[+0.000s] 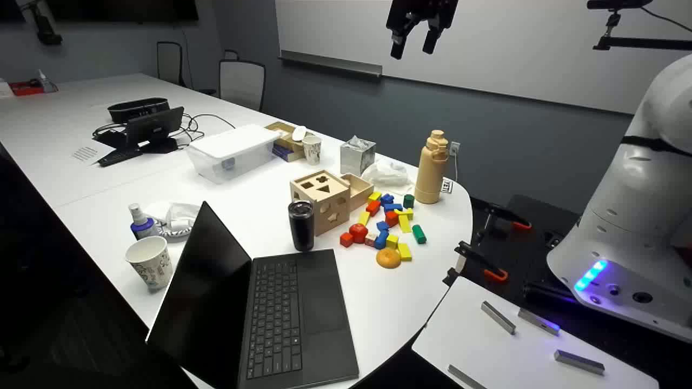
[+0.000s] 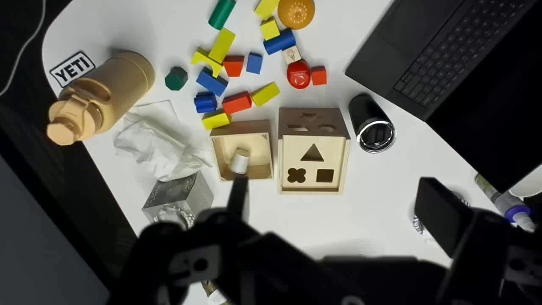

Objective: Move the shapes cube to the left next to the laptop

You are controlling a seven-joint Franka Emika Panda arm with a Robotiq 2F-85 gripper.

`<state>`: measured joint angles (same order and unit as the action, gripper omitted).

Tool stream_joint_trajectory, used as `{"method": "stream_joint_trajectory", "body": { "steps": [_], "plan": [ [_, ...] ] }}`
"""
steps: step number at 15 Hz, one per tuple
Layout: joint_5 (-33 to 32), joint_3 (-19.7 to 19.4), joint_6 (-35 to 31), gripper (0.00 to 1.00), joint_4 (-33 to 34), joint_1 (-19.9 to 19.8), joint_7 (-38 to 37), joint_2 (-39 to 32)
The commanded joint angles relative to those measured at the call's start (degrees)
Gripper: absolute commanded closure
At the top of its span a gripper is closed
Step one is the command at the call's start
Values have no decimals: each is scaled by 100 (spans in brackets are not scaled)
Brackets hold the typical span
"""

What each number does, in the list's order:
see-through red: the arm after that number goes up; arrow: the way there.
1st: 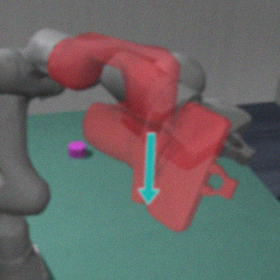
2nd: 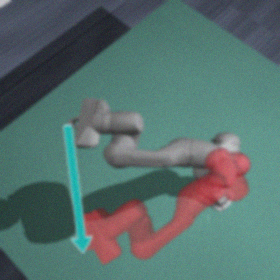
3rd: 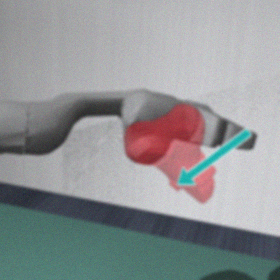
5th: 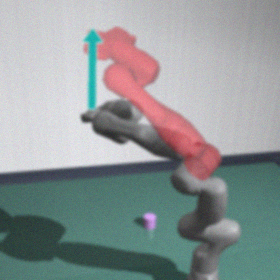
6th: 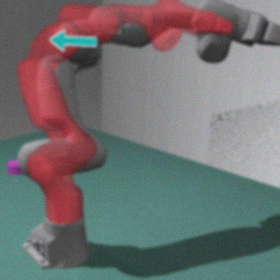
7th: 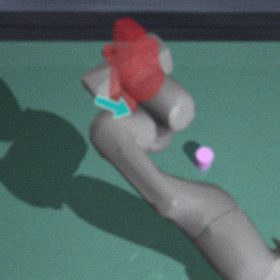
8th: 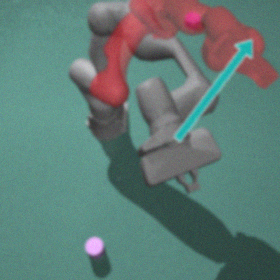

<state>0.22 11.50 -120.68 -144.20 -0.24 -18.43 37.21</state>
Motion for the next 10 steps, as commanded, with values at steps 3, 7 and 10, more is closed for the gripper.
{"method": "stream_joint_trajectory", "body": {
  "steps": [3, 7, 10],
  "plan": [
    [-36, -46, 9, 0, 8, 53, -27, -8],
    [27, 212, -96, 0, 376, -236, -1049, -640],
    [148, 434, -561, 0, 756, -334, -2140, -1533]
  ]
}}
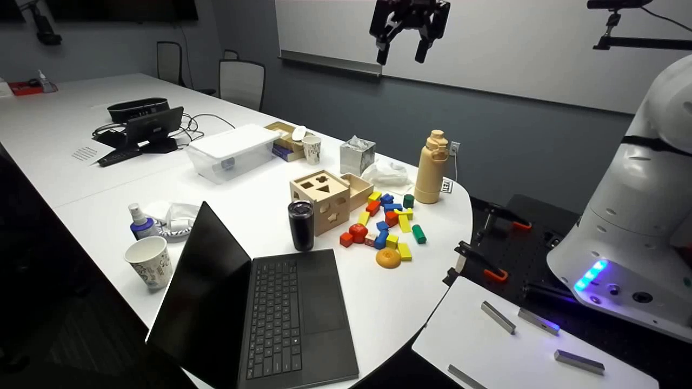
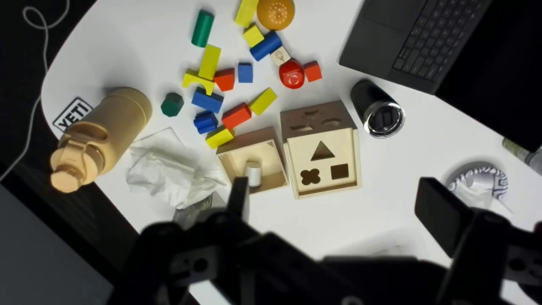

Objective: Move the shapes cube to the left next to the laptop

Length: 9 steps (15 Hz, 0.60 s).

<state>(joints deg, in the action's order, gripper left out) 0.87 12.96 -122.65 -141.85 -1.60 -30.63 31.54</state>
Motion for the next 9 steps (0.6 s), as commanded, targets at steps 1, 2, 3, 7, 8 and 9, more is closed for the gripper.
{"method": "stream_joint_trajectory", "body": {
  "steps": [1, 2, 3, 7, 8, 9],
  "plan": [
    [40, 332, -578, 0, 651, -213, -1297, -1310],
    [-37, 369, -838, 0, 799, -235, -1695, -1701],
    [-78, 359, -1083, 0, 932, -215, -2053, -2026],
    [-315, -2, -2040, 0, 1570, -25, -3313, -3453],
    [-306, -149, -2256, 0, 1733, 60, -3553, -3772],
    [-284, -318, -2515, 0, 1893, 146, -3763, -4103]
  ]
}}
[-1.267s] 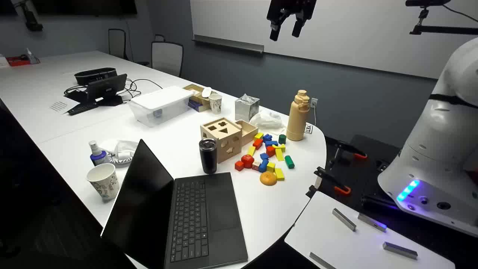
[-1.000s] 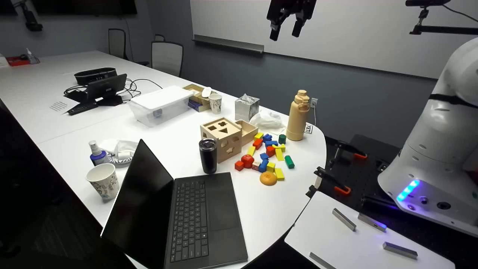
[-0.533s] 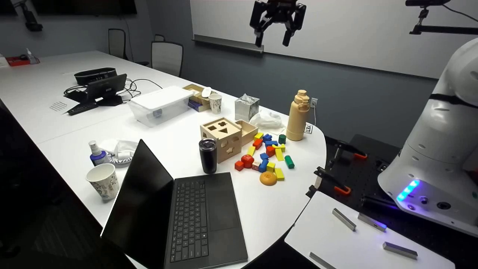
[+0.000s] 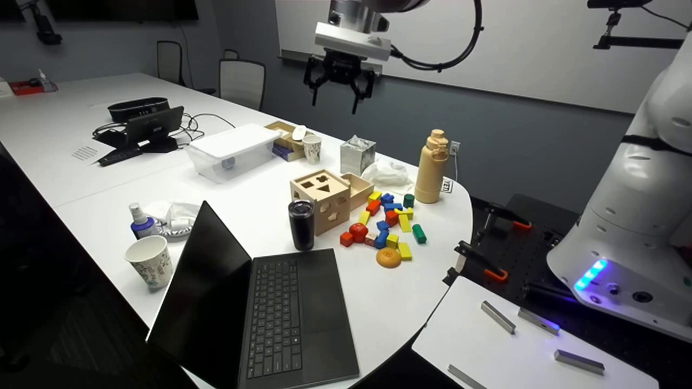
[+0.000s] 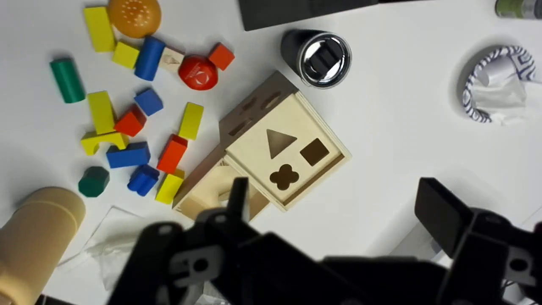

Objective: Move the shapes cube to the left next to the laptop

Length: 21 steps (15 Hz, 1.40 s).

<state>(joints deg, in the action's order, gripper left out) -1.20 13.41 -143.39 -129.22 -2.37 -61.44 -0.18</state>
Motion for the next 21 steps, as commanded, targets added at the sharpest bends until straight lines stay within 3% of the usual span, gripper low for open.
{"method": "stream_joint_trajectory", "body": {
  "steps": [1, 6, 9, 21],
  "plan": [
    [-22, -523, -645, 0, 779, 319, -887, -1193],
    [189, -1392, -1431, 0, 1524, 940, -2078, -2425],
    [400, -1671, -1343, 0, 1771, 1202, -2636, -2865],
    [1302, -1664, -1228, 0, 1601, 1187, -3195, -3492]
  ]
}}
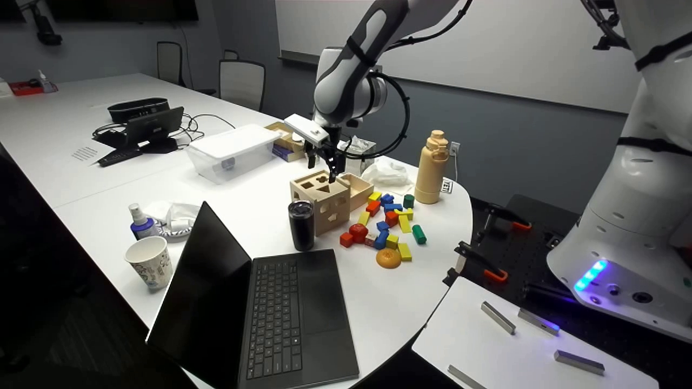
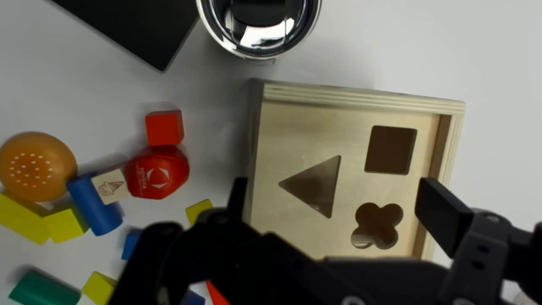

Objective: Move the shapes cube to the left next to the laptop

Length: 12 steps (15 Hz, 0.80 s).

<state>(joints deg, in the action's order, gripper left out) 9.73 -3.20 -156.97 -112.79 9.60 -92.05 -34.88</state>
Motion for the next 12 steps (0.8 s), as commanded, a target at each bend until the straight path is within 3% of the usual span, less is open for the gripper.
{"method": "stream_joint_trajectory", "body": {
  "steps": [1, 12],
  "plan": [
    [281, 25, 173, 0, -44, -38, -113, -58],
    [572, 46, 490, 0, -11, -96, -113, -298]
  ]
}}
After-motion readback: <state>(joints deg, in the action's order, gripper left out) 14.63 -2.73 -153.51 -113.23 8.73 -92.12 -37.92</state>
